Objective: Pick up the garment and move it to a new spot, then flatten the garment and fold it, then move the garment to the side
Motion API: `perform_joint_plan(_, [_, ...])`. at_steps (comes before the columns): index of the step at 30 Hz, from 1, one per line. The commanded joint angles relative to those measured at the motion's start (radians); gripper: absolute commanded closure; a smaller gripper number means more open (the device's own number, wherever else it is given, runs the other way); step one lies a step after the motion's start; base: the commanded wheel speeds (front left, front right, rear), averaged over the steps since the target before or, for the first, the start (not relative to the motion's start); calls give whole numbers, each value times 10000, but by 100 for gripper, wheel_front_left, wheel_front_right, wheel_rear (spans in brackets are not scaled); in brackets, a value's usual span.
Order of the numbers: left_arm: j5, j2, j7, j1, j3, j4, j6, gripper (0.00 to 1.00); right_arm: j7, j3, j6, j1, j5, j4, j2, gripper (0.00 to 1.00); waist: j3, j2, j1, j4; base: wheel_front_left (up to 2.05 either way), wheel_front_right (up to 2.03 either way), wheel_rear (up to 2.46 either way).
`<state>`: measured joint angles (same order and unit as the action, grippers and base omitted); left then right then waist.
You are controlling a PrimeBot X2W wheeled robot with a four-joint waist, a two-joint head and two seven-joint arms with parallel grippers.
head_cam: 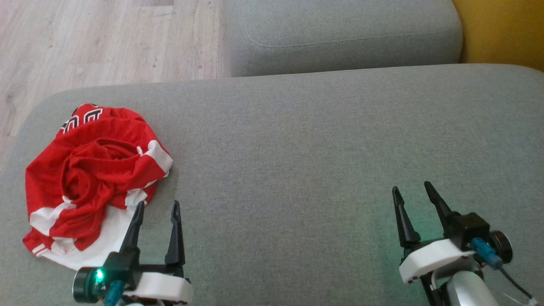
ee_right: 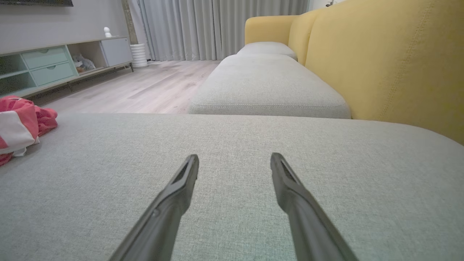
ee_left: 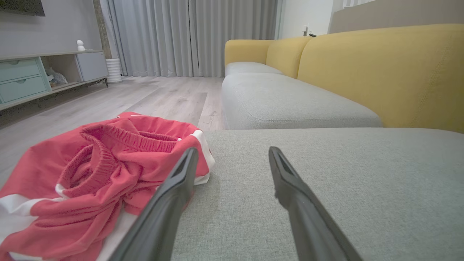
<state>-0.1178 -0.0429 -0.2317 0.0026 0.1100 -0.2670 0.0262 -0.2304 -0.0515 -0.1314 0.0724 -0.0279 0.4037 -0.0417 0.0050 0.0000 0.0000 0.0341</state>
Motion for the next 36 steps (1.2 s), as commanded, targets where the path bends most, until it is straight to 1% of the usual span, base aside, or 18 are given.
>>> perform_joint_plan(1, [353,-74,-188,-601,-205,272,-76,0,-202,-200,7,584,362,-242,-82,0,15,0,0,6,0,0,0])
perform_joint_plan(5, [738,-75,-300,-660,-232,134,-208,0,-314,-189,7,650,865,-176,-85,0,46,0,0,17,0,0,0])
perform_joint_plan(19, [481,-74,-300,-785,-324,-69,-272,0,-314,-160,7,691,710,-197,-85,0,152,0,0,44,0,0,0])
perform_joint_plan(23, [439,-74,-300,-811,-350,-115,-296,0,-314,-129,7,670,691,-201,-85,0,164,0,0,156,0,0,0])
perform_joint_plan(29, [311,-74,-300,-915,-357,-173,-369,0,-314,-163,7,561,731,-258,-85,0,183,0,0,717,0,0,0])
perform_joint_plan(32, [254,-74,-300,-914,-350,-202,-413,0,-314,-192,7,500,747,-286,-85,0,194,0,0,1217,0,0,0])
perform_joint_plan(36, [182,-74,-300,-898,-368,-247,-477,0,-314,-200,7,446,819,-347,-85,0,277,0,0,2087,0,0,0])
